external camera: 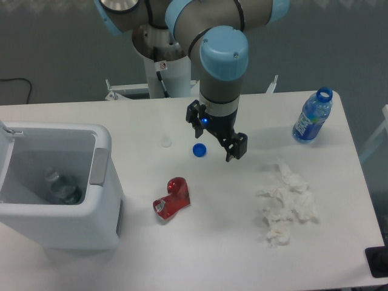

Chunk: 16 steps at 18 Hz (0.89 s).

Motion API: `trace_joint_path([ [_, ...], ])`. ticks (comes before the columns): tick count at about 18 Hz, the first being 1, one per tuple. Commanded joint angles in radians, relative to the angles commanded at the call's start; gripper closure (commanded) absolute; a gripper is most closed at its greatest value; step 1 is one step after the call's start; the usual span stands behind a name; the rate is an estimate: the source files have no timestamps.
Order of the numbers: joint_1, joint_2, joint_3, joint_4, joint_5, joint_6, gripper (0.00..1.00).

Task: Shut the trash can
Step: 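Raise the gripper and move it toward the open trash can lid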

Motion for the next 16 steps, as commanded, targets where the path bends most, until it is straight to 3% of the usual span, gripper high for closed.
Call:
trace_joint_path([
  [5, -0.002, 0.002, 0.008, -0.002, 0.005, -0.018, 0.0],
  [7, -0.003, 0.014, 0.002, -0.003, 0.011, -0.089, 0.0],
  [10, -0.003, 0.089, -0.006, -0.015, 0.015, -0.133, 0.0],
  [13, -0.003, 0.173, -0.028, -0.029, 0.017, -0.267, 0.0],
  [16, -0.006, 0.23, -0.051, -0.041, 0.017, -0.268, 0.0],
])
